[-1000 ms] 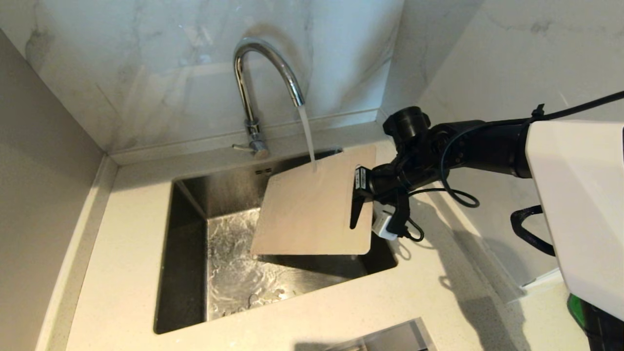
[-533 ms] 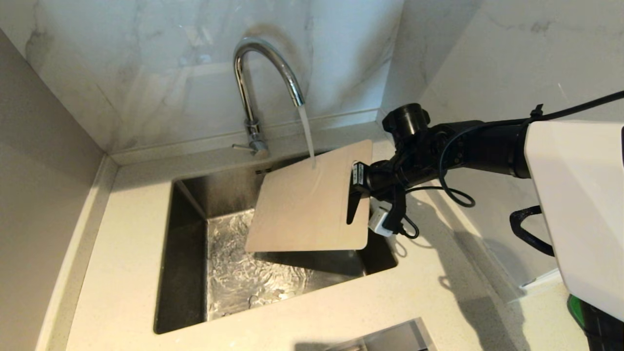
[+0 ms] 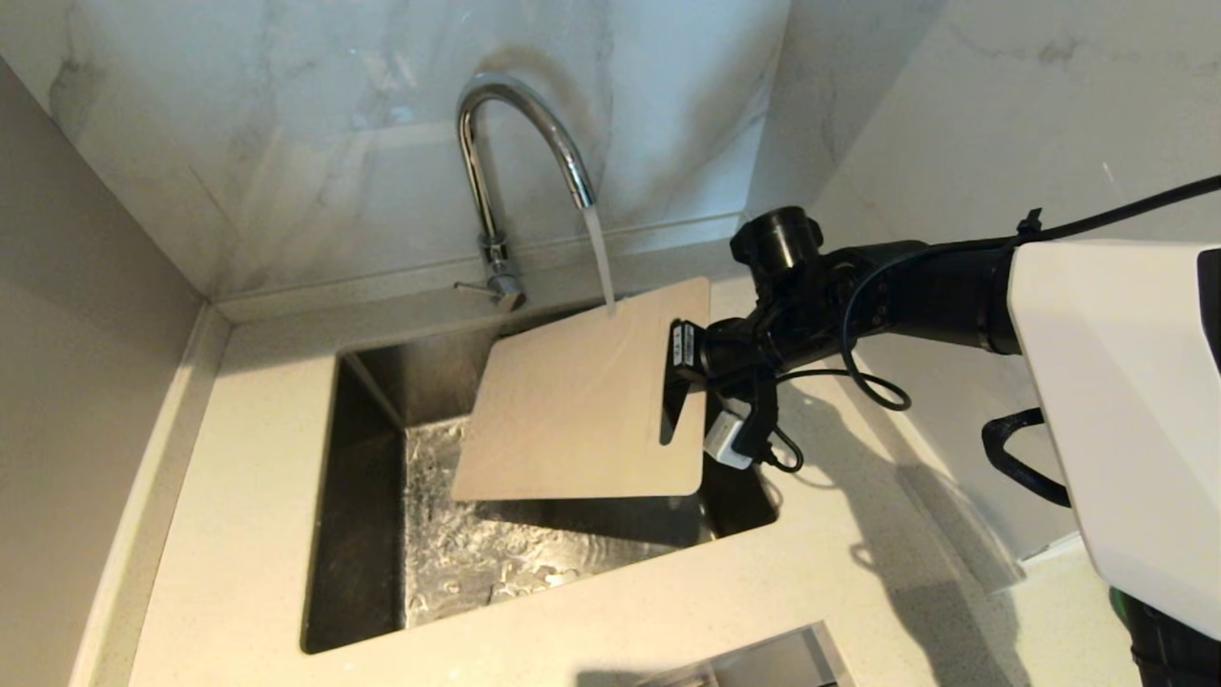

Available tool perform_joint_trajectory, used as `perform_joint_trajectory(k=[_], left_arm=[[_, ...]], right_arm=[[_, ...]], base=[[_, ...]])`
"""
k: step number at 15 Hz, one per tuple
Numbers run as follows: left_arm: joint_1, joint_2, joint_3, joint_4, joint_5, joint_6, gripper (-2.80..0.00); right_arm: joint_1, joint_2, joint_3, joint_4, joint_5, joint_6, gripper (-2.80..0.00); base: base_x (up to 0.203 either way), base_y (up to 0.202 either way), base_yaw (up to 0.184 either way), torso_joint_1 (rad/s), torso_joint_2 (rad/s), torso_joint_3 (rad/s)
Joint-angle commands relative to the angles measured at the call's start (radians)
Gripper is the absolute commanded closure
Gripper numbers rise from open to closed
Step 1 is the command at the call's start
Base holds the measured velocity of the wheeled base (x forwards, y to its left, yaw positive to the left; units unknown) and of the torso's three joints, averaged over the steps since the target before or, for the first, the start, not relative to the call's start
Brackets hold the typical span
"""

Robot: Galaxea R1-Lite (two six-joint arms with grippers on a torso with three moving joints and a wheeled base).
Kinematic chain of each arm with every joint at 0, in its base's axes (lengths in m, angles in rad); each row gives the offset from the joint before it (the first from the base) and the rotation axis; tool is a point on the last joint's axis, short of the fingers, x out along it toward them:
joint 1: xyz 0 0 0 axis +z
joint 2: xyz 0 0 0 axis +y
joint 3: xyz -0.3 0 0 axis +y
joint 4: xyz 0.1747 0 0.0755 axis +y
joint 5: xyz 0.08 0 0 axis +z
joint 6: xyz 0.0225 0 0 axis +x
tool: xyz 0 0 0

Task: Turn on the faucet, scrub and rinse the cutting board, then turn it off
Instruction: Scrub the cutting board underwater

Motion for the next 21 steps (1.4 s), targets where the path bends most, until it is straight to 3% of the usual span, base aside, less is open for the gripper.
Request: perform_joint_trajectory(k=[1, 11, 21], left_arm=[[0.0, -0.001, 0.002, 0.0, 0.0, -0.001, 0.0], [0.0, -0.001, 0.002, 0.0, 0.0, -0.001, 0.0], [0.0, -0.001, -0.001, -0.004, 0.003, 0.004, 0.0]], right_arm=[[0.014, 0.0, 0.0, -0.016, 0.008, -0.012, 0.0], [0.026, 0.001, 0.0, -0.038, 0.031, 0.002, 0.0], [0.087, -0.095, 0.057, 0.031, 0.059, -0.001, 0.0]], base=[[0.0, 0.0, 0.0, 0.0, 0.0, 0.0], [0.0, 0.0, 0.0, 0.0, 0.0, 0.0], [0.0, 0.0, 0.0, 0.0, 0.0, 0.0]])
